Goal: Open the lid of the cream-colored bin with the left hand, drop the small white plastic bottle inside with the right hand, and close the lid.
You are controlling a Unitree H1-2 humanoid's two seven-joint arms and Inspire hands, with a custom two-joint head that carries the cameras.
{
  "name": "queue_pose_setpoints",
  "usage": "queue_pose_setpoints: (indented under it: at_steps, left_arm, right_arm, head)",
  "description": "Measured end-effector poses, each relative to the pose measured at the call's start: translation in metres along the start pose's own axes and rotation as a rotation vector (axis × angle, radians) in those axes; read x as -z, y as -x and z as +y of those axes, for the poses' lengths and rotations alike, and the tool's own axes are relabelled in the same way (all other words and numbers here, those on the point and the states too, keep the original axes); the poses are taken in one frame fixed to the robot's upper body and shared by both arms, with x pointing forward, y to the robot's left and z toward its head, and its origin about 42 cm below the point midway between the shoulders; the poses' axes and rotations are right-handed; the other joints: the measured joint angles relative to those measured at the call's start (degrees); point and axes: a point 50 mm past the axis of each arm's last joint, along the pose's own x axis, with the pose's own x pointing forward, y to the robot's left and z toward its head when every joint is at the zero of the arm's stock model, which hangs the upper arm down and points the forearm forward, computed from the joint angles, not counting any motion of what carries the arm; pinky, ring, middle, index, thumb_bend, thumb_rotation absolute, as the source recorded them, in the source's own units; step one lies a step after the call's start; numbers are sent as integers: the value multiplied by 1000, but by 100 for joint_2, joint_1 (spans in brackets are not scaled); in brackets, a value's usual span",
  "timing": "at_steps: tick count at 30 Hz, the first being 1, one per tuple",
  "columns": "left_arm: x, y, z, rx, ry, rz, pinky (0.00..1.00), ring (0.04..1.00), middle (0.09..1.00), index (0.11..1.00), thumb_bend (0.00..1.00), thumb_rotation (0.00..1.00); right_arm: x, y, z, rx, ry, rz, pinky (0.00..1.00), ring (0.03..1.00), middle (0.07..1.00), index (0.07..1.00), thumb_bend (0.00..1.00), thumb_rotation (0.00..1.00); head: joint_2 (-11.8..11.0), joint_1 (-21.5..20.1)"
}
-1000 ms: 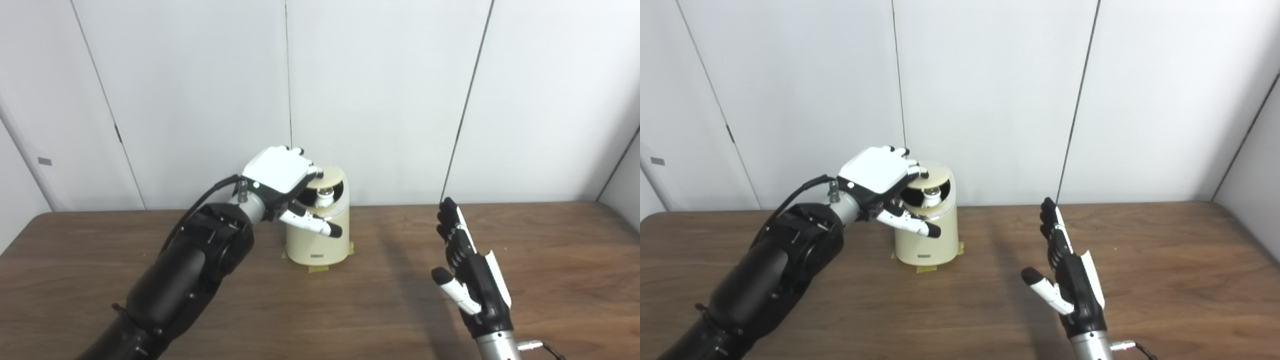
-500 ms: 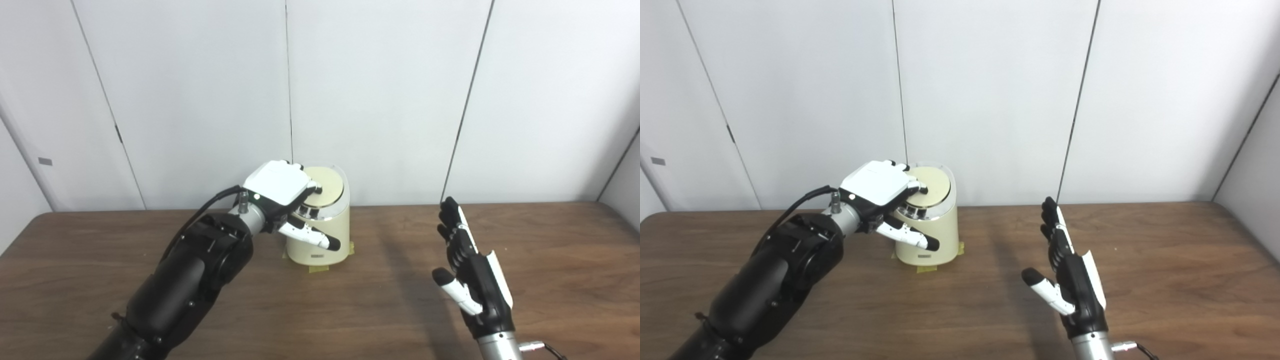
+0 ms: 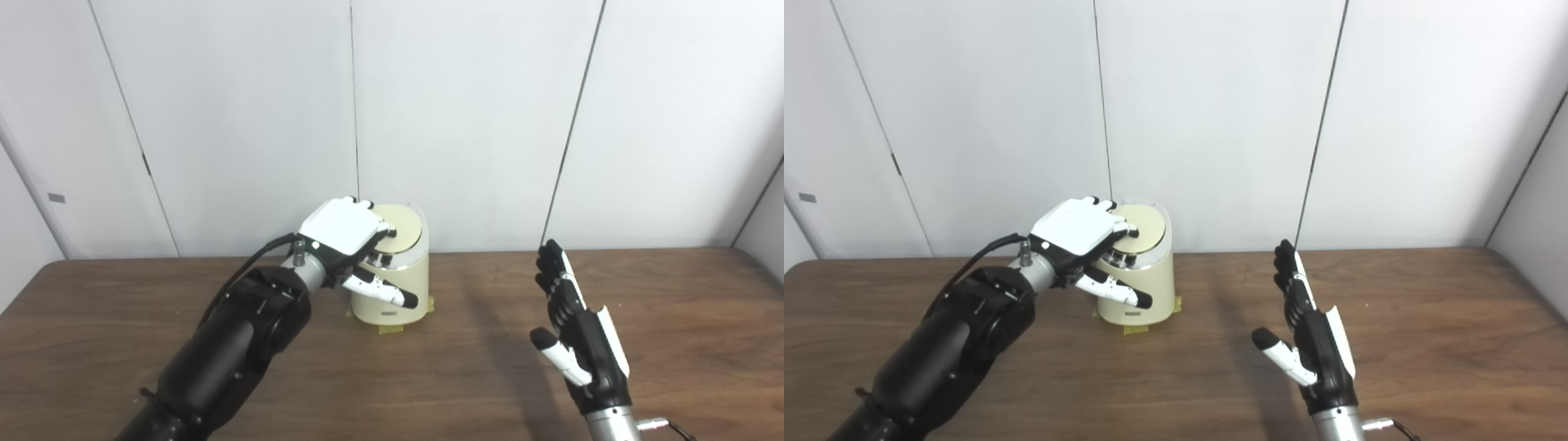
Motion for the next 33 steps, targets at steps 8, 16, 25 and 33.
queue_pose_setpoints:
  at_steps: [8, 16, 25, 33]
  left_arm:
    - [-6, -1, -7, 0, -32, -18, 1000, 986, 878, 851, 1000, 944]
    - [-7, -1, -18, -18, -78, -44, 1000, 981, 864, 847, 1000, 935]
    - [-8, 1, -25, -13, -86, -53, 1000, 967, 849, 824, 1000, 925]
    - [-7, 2, -25, -15, -92, -59, 1000, 963, 844, 821, 1000, 947]
  right_arm:
    - [-2, 0, 2, 3, -11, 3, 980, 990, 992, 1000, 952, 745]
    - [-2, 0, 3, 3, -10, 5, 978, 984, 989, 1000, 951, 752]
    - [-2, 0, 3, 4, -15, 5, 975, 984, 988, 1000, 950, 743]
    - [-2, 0, 4, 5, -12, 5, 977, 986, 993, 1000, 950, 750]
  head:
    - [0, -9]
    - [9, -18]
    - [9, -9]
    - [9, -9]
